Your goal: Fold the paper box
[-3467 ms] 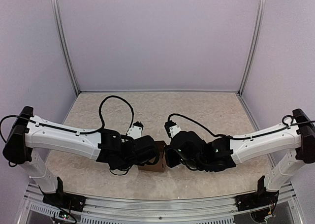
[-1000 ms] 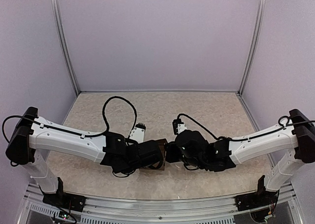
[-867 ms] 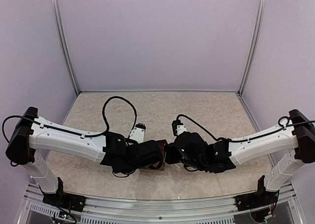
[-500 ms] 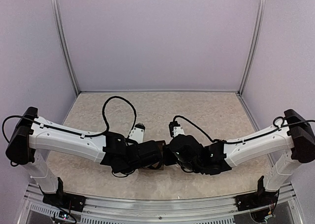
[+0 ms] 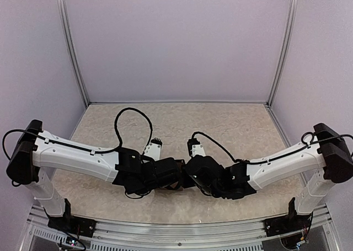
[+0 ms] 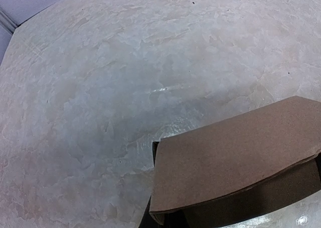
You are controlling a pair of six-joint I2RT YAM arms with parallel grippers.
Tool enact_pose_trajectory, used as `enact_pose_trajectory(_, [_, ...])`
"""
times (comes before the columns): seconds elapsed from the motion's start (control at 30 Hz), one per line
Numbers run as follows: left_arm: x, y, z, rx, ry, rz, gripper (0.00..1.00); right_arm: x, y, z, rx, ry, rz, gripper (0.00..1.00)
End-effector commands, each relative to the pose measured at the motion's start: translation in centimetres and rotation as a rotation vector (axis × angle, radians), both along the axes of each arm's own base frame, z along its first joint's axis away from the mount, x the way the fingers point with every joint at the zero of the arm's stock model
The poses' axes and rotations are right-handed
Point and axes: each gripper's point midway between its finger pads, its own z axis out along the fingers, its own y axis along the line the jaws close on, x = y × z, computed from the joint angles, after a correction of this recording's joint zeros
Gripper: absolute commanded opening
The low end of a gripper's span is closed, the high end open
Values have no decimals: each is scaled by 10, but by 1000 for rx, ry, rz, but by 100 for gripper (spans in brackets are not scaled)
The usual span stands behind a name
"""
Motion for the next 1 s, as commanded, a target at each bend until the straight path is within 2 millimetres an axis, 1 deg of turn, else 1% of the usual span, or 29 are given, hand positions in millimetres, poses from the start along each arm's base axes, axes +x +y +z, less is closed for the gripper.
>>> enact_pose_trajectory(0.0, [-17, -13, -24, -10, 114, -46, 0, -38, -4, -68, -183, 151, 135, 0])
enact_pose_trajectory(0.17, [-17, -12, -24, -11, 114, -43, 0, -36, -2, -62, -180, 132, 140, 0])
enact_pose_trajectory(0.23, [-18, -12, -24, -13, 114, -41, 0, -35, -2, -55, -173, 118, 143, 1])
enact_pose_trajectory(0.37, [-18, -11, -25, -13, 115, -37, 0, -33, -1, -39, -154, 89, 151, 8])
enact_pose_trajectory(0.5, [-17, -11, -26, -9, 113, -37, 0, -34, 0, -21, -129, 55, 178, 21])
enact_pose_trajectory(0.57, [-17, -12, -26, -5, 112, -38, 0, -35, 1, -10, -119, 34, 201, 25])
enact_pose_trajectory(0.73, [-16, -12, -26, 3, 110, -41, 0, -34, -5, 10, -125, -17, 231, 36])
enact_pose_trajectory(0.97, [-16, -11, -27, 7, 110, -39, 0, -25, -20, 35, -133, -92, 263, 38])
